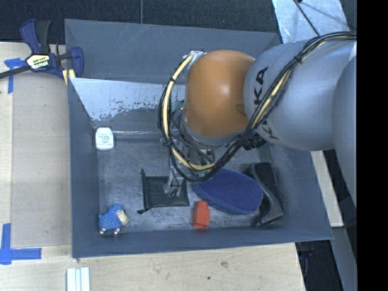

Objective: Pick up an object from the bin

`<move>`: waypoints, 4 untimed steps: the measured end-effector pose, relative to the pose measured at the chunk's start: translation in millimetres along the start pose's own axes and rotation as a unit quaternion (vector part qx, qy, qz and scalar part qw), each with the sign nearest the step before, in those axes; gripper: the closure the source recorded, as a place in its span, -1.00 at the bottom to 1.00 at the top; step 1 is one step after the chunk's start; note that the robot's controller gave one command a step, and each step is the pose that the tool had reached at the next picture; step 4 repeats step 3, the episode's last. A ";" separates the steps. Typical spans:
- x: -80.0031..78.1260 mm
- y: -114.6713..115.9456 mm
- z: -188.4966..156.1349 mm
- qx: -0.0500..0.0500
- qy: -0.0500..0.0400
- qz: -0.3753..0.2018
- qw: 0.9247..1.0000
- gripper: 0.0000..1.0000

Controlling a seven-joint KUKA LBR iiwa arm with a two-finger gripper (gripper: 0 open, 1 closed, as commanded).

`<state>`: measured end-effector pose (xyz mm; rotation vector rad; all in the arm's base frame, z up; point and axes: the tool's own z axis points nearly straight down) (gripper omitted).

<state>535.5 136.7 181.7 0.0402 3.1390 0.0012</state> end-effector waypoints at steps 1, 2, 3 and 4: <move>15.3 -30.4 115.2 0.002 0.003 0.082 0.997 -1.00; 12.7 -29.5 110.9 0.000 -0.001 0.083 0.997 1.00; -10.7 -48.5 -34.8 -0.001 -0.005 0.073 0.997 1.00; -10.7 -48.5 -34.8 -0.001 -0.005 0.073 0.997 1.00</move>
Offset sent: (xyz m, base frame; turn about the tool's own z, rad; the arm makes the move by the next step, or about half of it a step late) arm -0.0145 -0.0284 -0.1117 0.1645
